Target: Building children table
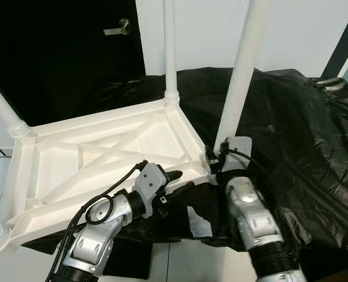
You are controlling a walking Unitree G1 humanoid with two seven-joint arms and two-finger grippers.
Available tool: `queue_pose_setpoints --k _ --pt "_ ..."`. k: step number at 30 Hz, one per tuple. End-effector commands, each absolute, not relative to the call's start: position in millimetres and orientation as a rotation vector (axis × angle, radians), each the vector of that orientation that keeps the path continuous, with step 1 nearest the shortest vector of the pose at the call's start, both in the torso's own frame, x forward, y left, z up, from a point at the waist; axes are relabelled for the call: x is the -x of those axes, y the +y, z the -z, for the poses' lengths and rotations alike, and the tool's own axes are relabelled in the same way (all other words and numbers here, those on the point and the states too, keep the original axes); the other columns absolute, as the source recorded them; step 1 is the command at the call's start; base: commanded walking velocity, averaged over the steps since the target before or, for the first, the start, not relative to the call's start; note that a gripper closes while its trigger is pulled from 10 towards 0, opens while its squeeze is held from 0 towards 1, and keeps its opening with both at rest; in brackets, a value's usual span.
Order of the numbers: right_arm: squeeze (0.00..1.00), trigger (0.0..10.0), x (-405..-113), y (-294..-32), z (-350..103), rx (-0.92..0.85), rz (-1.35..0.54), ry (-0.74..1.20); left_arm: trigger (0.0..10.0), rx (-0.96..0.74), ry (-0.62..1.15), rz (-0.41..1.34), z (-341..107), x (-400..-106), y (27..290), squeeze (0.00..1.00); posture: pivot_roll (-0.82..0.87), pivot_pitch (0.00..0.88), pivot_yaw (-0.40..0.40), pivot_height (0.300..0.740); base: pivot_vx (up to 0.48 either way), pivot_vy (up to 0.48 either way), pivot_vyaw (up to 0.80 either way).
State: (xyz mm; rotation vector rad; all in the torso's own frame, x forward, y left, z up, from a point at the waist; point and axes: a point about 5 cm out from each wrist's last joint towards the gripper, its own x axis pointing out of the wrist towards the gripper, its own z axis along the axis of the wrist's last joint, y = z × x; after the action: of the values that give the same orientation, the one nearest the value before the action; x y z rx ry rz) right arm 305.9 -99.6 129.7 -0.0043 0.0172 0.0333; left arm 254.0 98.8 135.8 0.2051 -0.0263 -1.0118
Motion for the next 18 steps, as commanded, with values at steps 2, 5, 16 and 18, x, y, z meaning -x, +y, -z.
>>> queue_pose_setpoints --k 2,5,16,18 --pt "0.0 10.0 -296 -98 -109 -0.015 -0.024 0.111 10.0 -0.199 -0.008 1.068 -133 -249 95 0.0 -0.04 0.0 0.029 0.74 0.0 0.0 0.0" --pt "0.0 10.0 -295 -96 -111 -0.019 -0.033 0.104 10.0 -0.202 -0.008 1.068 -134 -249 96 0.0 -0.04 0.0 0.033 0.74 0.0 0.0 0.0" --pt "1.0 10.0 -295 -104 -124 -0.007 -0.079 0.045 10.0 -0.207 -0.015 1.018 -137 -255 103 0.0 -0.04 0.0 0.034 0.74 0.0 0.0 0.0" --pt "1.0 10.0 -295 -104 -124 -0.007 -0.079 0.045 10.0 -0.207 -0.015 1.018 -137 -255 103 0.0 -0.04 0.0 0.034 0.74 0.0 0.0 0.0"
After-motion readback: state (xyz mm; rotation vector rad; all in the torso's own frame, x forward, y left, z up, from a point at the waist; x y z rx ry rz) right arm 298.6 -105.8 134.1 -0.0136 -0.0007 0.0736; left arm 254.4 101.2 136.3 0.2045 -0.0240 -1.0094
